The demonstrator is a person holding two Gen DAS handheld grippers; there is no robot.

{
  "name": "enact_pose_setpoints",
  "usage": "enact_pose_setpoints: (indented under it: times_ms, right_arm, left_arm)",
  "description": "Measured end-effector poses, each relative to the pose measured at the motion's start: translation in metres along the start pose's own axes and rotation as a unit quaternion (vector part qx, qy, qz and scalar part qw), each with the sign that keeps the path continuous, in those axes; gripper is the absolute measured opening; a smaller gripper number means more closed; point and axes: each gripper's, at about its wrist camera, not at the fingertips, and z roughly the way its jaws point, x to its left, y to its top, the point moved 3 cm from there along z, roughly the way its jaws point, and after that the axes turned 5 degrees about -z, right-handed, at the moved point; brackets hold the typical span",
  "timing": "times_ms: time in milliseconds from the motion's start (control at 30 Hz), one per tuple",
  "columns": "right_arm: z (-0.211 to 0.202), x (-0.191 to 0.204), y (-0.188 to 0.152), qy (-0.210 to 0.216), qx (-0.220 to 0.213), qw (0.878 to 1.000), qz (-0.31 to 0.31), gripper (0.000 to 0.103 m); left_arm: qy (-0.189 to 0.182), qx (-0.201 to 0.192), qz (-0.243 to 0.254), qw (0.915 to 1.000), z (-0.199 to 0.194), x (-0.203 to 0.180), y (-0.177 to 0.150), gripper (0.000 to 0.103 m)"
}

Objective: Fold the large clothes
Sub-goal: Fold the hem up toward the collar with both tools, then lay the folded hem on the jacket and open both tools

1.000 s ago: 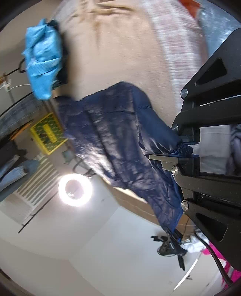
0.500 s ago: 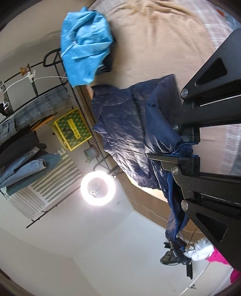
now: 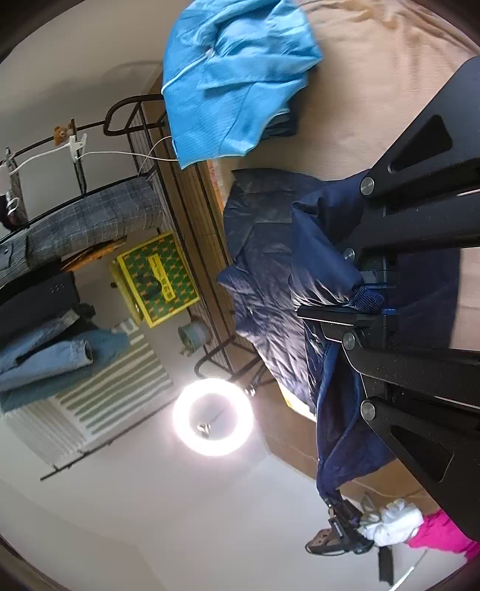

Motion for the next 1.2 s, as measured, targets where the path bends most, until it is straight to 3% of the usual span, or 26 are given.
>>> enact_pose_setpoints:
  times_ms: [267, 567, 733, 867, 967, 1100, 1200]
  right_arm:
    - [0.083, -0.030, 0.029, -0.037, 0.038, 0.999, -0.003, 0.005]
    - [0.162, -0.077, 0.013, -0.074, 0.100, 0.992, 0.002, 0.005]
    - [0.184, -0.094, 0.007, -0.065, 0.120, 0.990, 0.017, 0.005]
    - [0.191, -0.097, 0.003, -0.057, 0.133, 0.989, 0.022, 0.008]
    - [0.188, -0.098, 0.005, -0.039, 0.140, 0.989, 0.028, 0.019]
    - [0.179, -0.107, 0.012, -0.014, 0.134, 0.990, 0.050, 0.043]
    - [0.162, -0.109, 0.021, -0.002, 0.108, 0.993, 0.046, 0.045]
  left_arm:
    - [0.047, 0.018, -0.001, 0.9987, 0.098, 0.025, 0.033, 0.006]
    - [0.090, 0.061, -0.012, 0.9940, 0.185, 0.068, 0.023, 0.006]
    - [0.099, 0.073, -0.020, 0.9922, 0.203, 0.082, 0.020, 0.006]
    - [0.090, 0.093, -0.040, 0.9908, 0.206, 0.087, 0.022, 0.018]
    - [0.074, 0.105, -0.054, 0.9902, 0.203, 0.086, 0.029, 0.031]
    - [0.049, 0.095, -0.064, 0.9922, 0.187, 0.081, 0.044, 0.045]
    - [0.051, 0.080, -0.061, 0.9936, 0.171, 0.081, 0.055, 0.049]
